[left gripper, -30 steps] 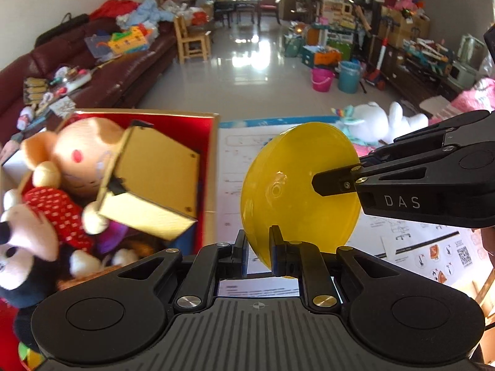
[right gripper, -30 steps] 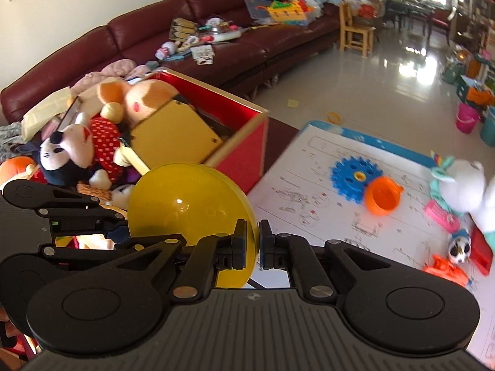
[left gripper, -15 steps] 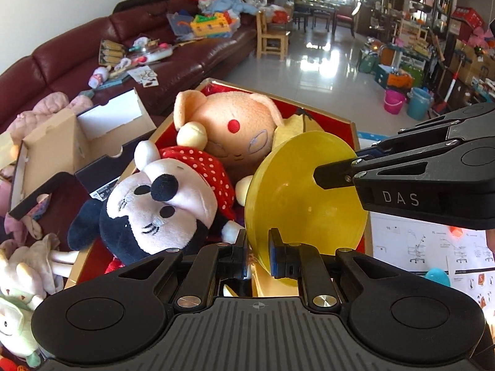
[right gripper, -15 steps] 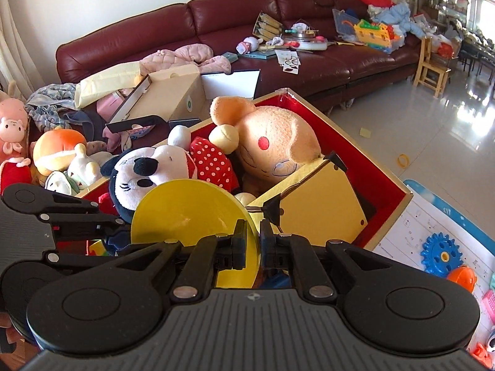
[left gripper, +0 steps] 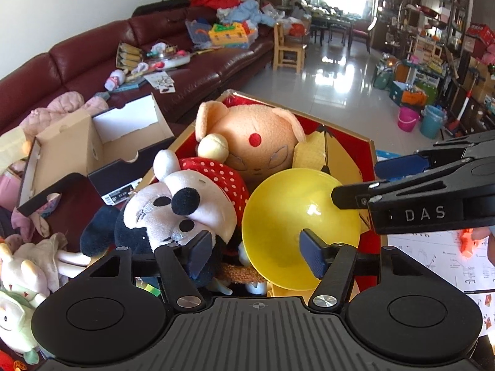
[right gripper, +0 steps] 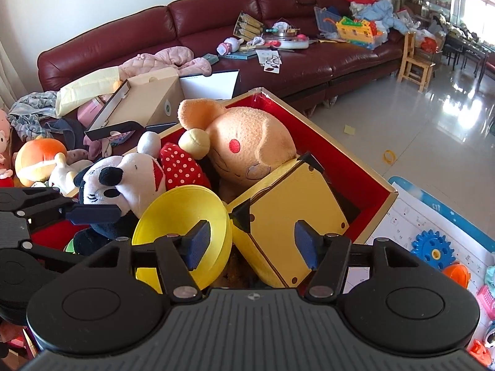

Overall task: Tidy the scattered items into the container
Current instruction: 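Move both grippers back over the sheet toward the teal bowl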

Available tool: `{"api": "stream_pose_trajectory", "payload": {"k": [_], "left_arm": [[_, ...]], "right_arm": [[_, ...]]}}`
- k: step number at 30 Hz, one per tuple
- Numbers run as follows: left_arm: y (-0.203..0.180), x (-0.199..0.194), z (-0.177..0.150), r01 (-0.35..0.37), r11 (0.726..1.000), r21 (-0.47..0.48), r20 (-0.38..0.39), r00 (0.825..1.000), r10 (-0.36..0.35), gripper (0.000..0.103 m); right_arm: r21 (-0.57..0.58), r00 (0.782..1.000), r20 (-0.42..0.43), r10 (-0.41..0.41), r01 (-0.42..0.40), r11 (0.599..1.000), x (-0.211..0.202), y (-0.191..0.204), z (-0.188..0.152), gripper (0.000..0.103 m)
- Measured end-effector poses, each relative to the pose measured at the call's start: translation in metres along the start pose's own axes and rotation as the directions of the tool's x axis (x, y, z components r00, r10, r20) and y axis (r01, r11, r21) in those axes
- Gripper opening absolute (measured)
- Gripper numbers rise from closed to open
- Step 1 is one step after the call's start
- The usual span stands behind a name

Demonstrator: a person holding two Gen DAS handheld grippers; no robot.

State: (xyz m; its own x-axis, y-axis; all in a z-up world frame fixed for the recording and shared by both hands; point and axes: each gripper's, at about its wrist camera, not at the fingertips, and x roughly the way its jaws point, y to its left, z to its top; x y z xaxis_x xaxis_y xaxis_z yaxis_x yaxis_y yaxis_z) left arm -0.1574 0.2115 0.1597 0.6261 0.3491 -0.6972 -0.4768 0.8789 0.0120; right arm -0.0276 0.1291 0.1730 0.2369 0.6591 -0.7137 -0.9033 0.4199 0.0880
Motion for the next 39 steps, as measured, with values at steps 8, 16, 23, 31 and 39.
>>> {"api": "stream_pose_trajectory", "payload": {"k": [8,16,23,31,39], "left_arm": [[-0.006,-0.016,0.000,-0.043,0.999,0.014,0.058,0.997,0.042,0.081],[-0.024,-0.025,0.003,-0.058,0.998,0.031,0.099,0.994,0.055,0.082],[-0.042,-0.027,0.006,-0.079,0.995,0.062,0.116,0.991,0.072,0.083],[-0.080,-0.032,0.010,-0.028,0.993,0.117,0.137,0.990,0.012,0.084],[-0.143,-0.023,0.004,0.103,0.969,0.224,0.111,0.985,-0.130,0.086]], "right_arm": [[0.022,1.000,0.021,0.010,-0.010,1.000,-0.013,-0.007,-0.006,0.070],[0.091,0.998,0.054,-0.022,0.017,0.996,-0.037,-0.039,-0.021,0.075],[0.151,0.999,0.040,-0.024,0.018,0.988,-0.041,-0.059,-0.044,0.075],[0.207,0.997,0.043,-0.072,0.061,0.976,-0.059,-0.094,-0.067,0.077],[0.316,0.983,-0.002,-0.184,0.175,0.933,-0.077,-0.149,-0.112,0.077]]}}
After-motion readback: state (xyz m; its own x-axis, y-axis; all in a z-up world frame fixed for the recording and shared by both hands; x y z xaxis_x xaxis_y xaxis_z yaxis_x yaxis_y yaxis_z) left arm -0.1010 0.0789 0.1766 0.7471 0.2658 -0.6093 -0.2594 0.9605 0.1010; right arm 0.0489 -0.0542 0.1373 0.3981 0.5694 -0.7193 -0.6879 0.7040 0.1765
